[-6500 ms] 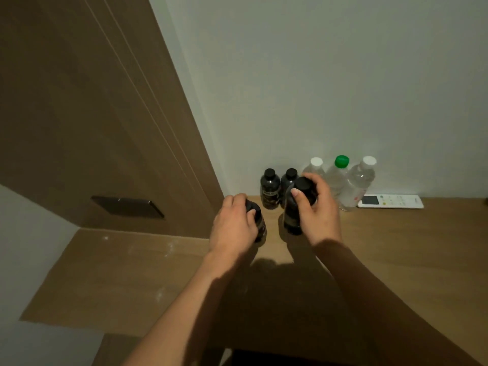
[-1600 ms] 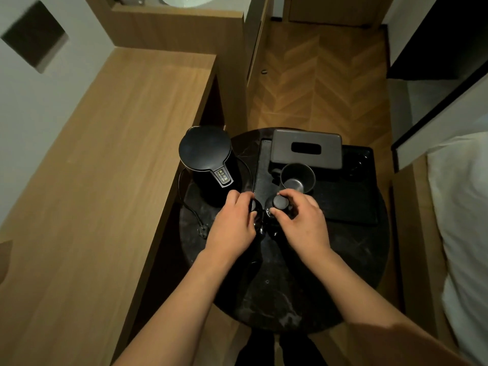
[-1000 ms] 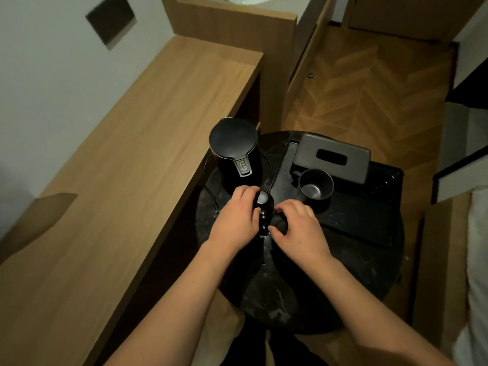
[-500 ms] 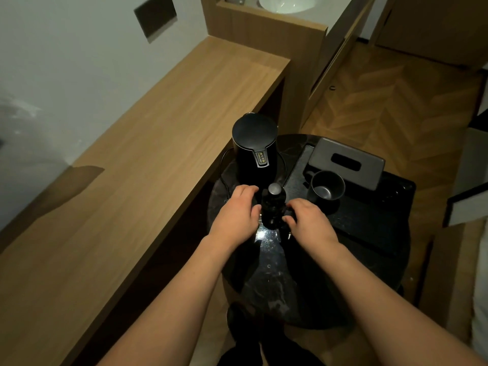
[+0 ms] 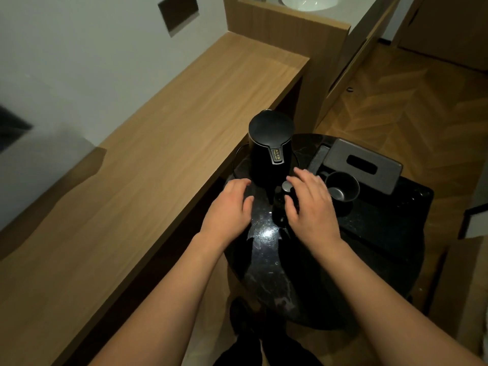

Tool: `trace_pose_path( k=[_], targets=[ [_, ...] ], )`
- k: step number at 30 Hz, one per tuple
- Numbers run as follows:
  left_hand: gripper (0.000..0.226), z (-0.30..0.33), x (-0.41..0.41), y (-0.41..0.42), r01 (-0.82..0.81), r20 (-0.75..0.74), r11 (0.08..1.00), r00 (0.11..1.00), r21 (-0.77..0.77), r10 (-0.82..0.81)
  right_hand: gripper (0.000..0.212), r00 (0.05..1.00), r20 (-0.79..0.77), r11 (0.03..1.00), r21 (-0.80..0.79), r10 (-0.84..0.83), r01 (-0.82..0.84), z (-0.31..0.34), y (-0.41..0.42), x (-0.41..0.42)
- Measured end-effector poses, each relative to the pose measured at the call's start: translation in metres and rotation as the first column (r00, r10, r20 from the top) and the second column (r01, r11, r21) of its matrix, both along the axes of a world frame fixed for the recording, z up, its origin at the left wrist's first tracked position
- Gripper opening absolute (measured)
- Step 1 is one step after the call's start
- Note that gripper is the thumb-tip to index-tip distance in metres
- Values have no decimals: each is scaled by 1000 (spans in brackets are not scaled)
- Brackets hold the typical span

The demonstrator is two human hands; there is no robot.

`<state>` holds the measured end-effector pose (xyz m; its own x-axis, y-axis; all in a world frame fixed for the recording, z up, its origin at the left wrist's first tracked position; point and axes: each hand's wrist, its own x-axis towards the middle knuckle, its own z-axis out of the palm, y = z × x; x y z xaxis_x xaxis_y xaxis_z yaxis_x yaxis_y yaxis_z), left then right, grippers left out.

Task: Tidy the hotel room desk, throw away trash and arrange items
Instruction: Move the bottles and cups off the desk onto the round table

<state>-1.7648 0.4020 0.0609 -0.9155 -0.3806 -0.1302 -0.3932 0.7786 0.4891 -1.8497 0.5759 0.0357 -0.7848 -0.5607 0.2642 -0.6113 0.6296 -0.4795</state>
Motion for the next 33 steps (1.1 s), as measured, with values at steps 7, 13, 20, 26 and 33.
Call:
trace_pose_path(
  k=[7,13,20,26,33],
  targets=[
    [44,22,78,-44,-334,-119,939,939,-84,323,46,960,-8,953,-122,279,-278,37,-83,40],
    [44,28,180,-90,-599,-168,793,798,-115,579,55,852,27,850,-76,524,-521,50,-160,127],
    [43,34,343,-131,-831,-209,541,557,-132,804,59,664,66,667,-50,745,-743,59,-243,266],
    [40,40,468,-135,-942,-258,310,334,-130,907,58,452,84,456,-48,888,-888,62,-284,381],
    [36,47,590,-96,-995,-301,-16,14,-98,953,57,122,120,126,-24,985,-992,70,-313,502]
  ],
)
